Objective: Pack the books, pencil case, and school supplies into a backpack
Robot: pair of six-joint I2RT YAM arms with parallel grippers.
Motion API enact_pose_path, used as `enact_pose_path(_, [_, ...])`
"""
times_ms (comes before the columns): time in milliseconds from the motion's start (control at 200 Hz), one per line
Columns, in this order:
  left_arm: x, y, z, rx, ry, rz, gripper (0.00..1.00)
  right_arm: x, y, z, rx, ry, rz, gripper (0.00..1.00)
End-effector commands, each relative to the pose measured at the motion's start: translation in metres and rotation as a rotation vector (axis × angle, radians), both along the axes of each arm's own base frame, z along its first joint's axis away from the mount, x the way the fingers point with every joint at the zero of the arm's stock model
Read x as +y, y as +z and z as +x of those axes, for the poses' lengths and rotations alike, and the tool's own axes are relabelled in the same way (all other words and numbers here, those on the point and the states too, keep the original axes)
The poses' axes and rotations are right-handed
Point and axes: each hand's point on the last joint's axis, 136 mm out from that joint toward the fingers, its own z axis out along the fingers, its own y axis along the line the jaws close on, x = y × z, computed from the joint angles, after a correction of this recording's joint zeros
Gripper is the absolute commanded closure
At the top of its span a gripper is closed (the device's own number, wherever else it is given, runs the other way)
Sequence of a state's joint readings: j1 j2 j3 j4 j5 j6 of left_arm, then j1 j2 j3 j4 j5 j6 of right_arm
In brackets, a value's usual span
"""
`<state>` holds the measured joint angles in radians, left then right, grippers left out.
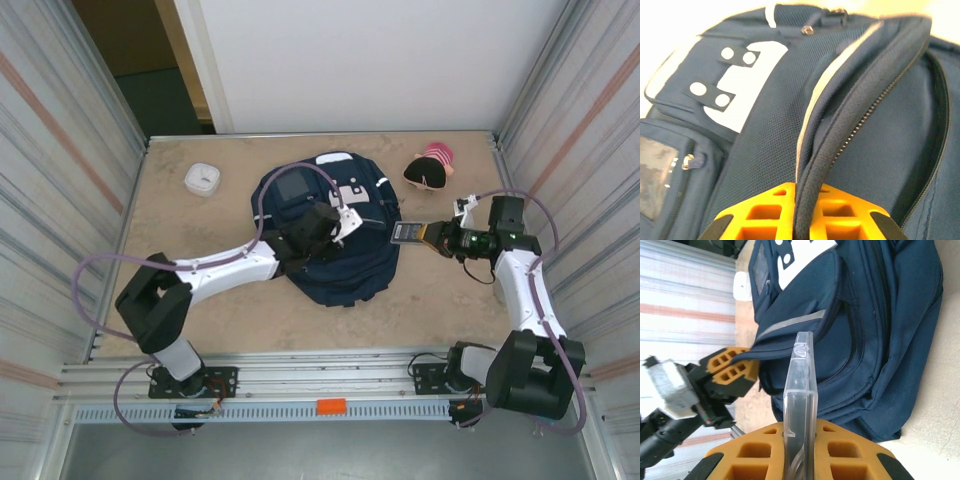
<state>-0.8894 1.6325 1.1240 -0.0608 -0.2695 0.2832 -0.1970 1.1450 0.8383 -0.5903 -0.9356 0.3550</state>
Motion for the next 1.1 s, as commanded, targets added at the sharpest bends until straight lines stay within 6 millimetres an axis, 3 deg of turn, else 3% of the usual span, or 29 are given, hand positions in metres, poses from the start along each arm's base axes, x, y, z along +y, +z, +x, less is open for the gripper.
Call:
enact_pose_path(0, [-0.001,0.067,0.003,-0.073,0.035,-0.203,0.97,0.001,0.004,-0.005,0.005,-0.023,0.033,1.00])
enact_pose_path(110, [0.001,0.080,-0.003,-0.043,0.054,-0.277,1.00,0.014,0.002,-0.010,0.001,-0.012,0.092,0.99])
enact_pose_path(210, [0.004,0.081,-0.013,0.018,0.073,-0.345,1.00,0.039,-0.005,-0.021,0.013,0.078,0.065,0.99])
enact_pose_path(591, [0.023,0.059,-0.065,0.189,0.234,-0.577,1.00,0.097,-0.032,-0.038,0.061,0.166,0.100,0.99])
enact_pose_path(707, [0.025,0.060,-0.067,0.189,0.252,-0.608,1.00,0.115,-0.035,-0.038,0.065,0.141,0.129,0.99])
enact_pose_path(907, [0.016,0.078,-0.066,0.175,0.214,-0.647,1.00,0.126,-0.039,-0.026,0.055,-0.014,0.166,0.96])
enact_pose_path(1092, [0.009,0.089,-0.067,0.171,0.183,-0.684,1.00,0.141,-0.028,-0.017,0.018,-0.131,0.213,0.94])
